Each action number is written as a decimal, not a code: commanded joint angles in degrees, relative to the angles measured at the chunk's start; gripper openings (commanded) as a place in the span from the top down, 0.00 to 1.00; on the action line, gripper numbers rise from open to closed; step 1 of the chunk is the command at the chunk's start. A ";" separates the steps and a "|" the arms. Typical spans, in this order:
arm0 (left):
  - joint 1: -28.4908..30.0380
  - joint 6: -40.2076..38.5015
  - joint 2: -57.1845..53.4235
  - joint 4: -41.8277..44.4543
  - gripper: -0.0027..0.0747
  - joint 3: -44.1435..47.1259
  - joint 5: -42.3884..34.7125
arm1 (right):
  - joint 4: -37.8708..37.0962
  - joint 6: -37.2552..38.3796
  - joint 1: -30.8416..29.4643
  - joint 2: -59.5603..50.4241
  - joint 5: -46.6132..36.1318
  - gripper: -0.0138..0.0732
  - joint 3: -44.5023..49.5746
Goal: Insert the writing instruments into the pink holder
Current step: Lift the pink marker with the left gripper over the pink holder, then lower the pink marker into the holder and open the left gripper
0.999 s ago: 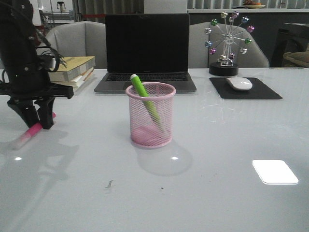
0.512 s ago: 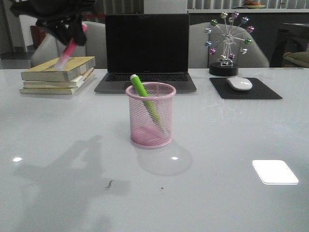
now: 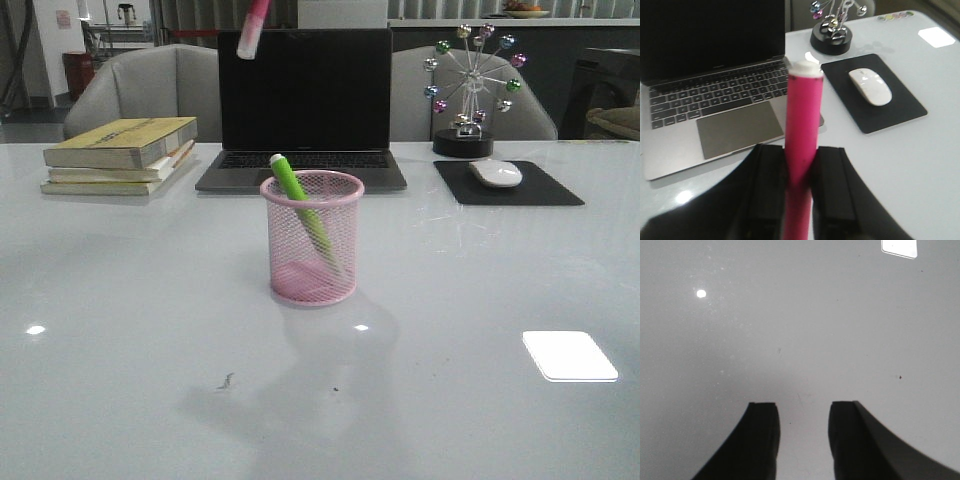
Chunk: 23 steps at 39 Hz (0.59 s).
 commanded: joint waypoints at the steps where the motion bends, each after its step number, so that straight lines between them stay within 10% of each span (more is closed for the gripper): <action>1: -1.62 -0.69 -3.58 -3.23 0.84 1.67 -12.25 | -1.16 -0.47 -0.41 -1.07 -2.67 0.41 -1.61; 23: -8.21 -0.69 -3.58 -11.16 0.85 27.58 -46.50 | -1.91 -0.47 -0.41 -1.07 0.00 0.41 -1.61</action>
